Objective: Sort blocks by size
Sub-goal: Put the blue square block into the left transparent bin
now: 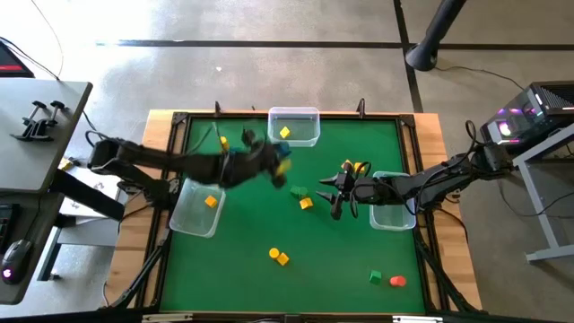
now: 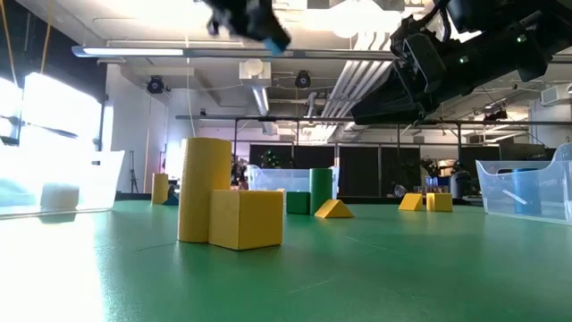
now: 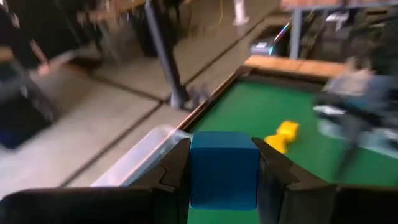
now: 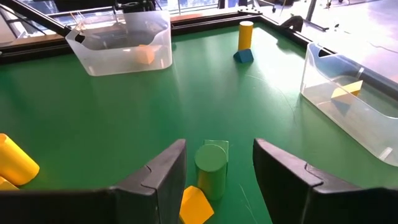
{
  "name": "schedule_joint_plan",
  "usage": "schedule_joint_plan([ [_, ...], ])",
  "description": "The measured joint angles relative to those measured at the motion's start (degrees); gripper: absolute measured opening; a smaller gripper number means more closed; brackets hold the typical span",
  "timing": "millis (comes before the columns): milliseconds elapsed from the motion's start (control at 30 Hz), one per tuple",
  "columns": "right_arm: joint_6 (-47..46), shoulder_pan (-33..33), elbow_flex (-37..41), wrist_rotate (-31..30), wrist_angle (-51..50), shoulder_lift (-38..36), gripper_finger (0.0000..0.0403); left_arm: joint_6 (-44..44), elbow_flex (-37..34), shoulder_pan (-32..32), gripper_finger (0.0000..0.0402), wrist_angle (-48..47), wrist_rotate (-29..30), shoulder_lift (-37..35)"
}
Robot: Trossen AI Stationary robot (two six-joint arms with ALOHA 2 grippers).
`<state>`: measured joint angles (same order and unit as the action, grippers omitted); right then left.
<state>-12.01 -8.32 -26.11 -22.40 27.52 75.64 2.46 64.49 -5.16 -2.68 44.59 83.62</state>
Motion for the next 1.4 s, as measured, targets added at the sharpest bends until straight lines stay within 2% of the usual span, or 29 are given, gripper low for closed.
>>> schedule_joint_plan([
  [100, 0.0, -0.1, 0.0, 0.2, 0.0, 0.0, 0.0178, 0.3, 0.0, -6.0, 0.0095, -1.5, 5.2, 0.2],
  [233, 0.3, -0.1, 0.0, 0.4, 0.0, 0.0, 0.0178, 8.9, 0.0, -11.6, 0.0098, -12.7, 9.3, 0.0],
  [333, 0.4, -0.1, 0.0, 0.4, 0.1, 0.0, 0.0178, 24.0, 0.0, -14.8, 0.0103, -26.9, 10.9, -0.9],
  [433, 0.5, 0.1, 0.0, 0.4, 0.6, 0.0, 0.0178, 44.3, 0.0, -17.7, 0.0103, -43.9, 11.3, -2.3],
  [533, 0.6, 0.1, 0.0, 0.4, 1.0, 0.0, 0.0178, 65.5, 0.0, -20.6, 0.0103, -60.5, 6.7, -3.8],
  [600, 0.7, 0.1, 0.0, 0.4, 1.0, 0.0, 0.0178, 77.2, 0.0, -22.2, 0.0103, -70.0, -0.8, -4.5],
  [667, 1.2, 0.1, 0.0, 0.5, 1.0, 0.0, 0.0178, 86.6, 0.0, -23.5, 0.0105, -77.7, -8.7, -4.6],
  [733, 1.9, 0.1, 0.0, 0.5, 1.2, 0.0, 0.0178, 92.4, 0.0, -24.5, 0.0106, -82.8, -14.2, -4.2],
  [833, 2.0, 0.1, 0.0, 0.5, 1.3, 0.0, 0.0178, 94.4, 0.0, -24.8, 0.0106, -84.4, -18.3, -3.8],
  [933, 1.8, 0.0, 0.0, 0.5, 1.3, 0.0, 0.0178, 94.8, -1.0, -23.6, 0.0106, -81.4, -24.1, -3.8],
  [1133, 1.8, -1.1, 0.0, 0.6, 1.3, 0.0, 0.0178, 90.9, -10.6, -20.0, 0.0106, -72.8, -37.3, -3.8],
  [1400, 2.0, -1.8, 0.0, 0.6, 1.2, 0.0, 0.0178, 86.9, -22.1, -16.7, 0.0107, -58.7, -43.1, -3.9],
])
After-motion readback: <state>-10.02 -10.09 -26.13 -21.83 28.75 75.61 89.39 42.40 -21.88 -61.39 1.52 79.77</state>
